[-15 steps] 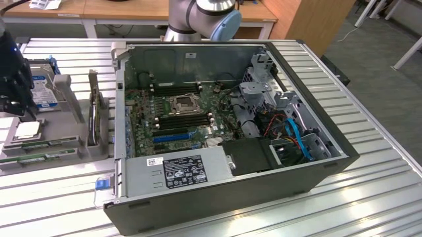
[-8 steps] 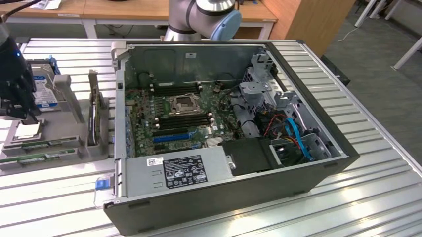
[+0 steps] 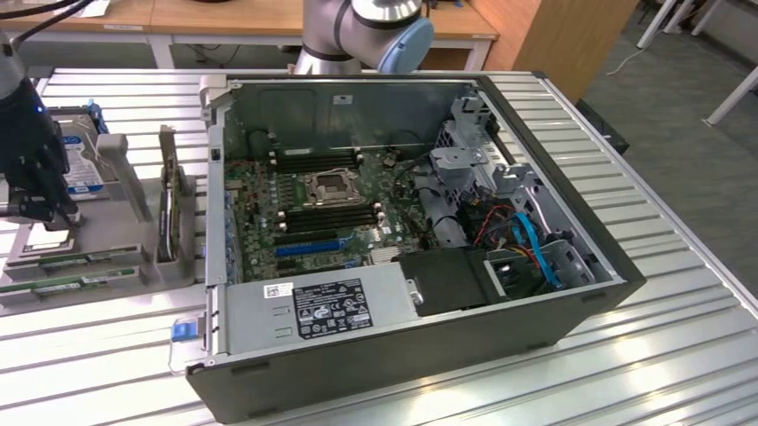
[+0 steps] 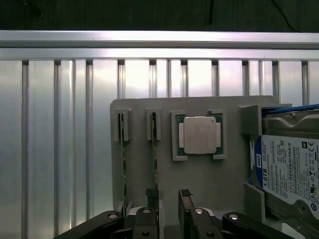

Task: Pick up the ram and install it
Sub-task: 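Pick up the ram and move it above insertion slot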

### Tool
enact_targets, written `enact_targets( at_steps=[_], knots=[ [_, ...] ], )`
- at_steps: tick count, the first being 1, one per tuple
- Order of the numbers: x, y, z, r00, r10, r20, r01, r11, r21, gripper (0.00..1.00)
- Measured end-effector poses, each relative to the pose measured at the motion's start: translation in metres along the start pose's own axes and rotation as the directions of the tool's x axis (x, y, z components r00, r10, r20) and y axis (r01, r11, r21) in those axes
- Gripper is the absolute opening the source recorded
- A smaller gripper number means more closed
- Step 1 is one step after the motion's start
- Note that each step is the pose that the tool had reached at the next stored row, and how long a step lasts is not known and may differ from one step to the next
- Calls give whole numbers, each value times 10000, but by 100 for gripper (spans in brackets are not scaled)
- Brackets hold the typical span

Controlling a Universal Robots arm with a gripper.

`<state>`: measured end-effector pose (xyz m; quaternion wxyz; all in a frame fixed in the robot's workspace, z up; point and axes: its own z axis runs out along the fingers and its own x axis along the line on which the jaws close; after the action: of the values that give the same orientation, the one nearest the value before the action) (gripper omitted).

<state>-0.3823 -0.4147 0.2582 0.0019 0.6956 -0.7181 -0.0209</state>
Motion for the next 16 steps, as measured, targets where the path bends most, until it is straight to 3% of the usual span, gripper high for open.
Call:
enact_targets(
  at_steps=[11, 16],
  knots=[
    [4, -5, 135, 10000, 0, 0, 0, 10000, 1, 29],
    [24, -5, 144, 10000, 0, 0, 0, 10000, 1, 29]
  ],
)
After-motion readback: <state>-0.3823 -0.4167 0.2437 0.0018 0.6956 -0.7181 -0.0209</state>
